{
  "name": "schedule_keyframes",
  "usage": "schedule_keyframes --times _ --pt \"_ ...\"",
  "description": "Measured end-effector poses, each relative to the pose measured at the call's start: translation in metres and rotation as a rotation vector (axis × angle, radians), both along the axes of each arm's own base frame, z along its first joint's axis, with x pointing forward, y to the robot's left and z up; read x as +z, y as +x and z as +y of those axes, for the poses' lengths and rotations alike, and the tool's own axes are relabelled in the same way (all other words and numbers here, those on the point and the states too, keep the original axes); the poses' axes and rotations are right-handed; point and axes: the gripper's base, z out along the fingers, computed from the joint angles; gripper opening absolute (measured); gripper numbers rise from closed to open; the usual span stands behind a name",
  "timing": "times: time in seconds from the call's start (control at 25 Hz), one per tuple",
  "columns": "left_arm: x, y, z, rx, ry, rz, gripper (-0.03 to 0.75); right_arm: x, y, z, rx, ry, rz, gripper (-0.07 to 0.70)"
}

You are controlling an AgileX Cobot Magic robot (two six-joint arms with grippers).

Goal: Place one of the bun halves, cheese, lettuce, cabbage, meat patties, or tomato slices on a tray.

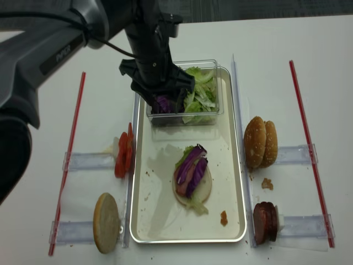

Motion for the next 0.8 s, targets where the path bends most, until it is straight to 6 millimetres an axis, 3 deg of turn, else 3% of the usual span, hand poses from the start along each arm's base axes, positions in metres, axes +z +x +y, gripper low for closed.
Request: schedule_keyframes --times 0.4,0.8 --pt "0.000 0.028 0.061 0.130 0.048 -0.023 0.475 0.000 0.000 0.000 0.000 0.000 0.000 0.412" --pt "0.001 0.043 0.108 0.246 0.055 -0.024 0.475 0.000 0.000 0.000 0.000 0.000 0.000 0.412"
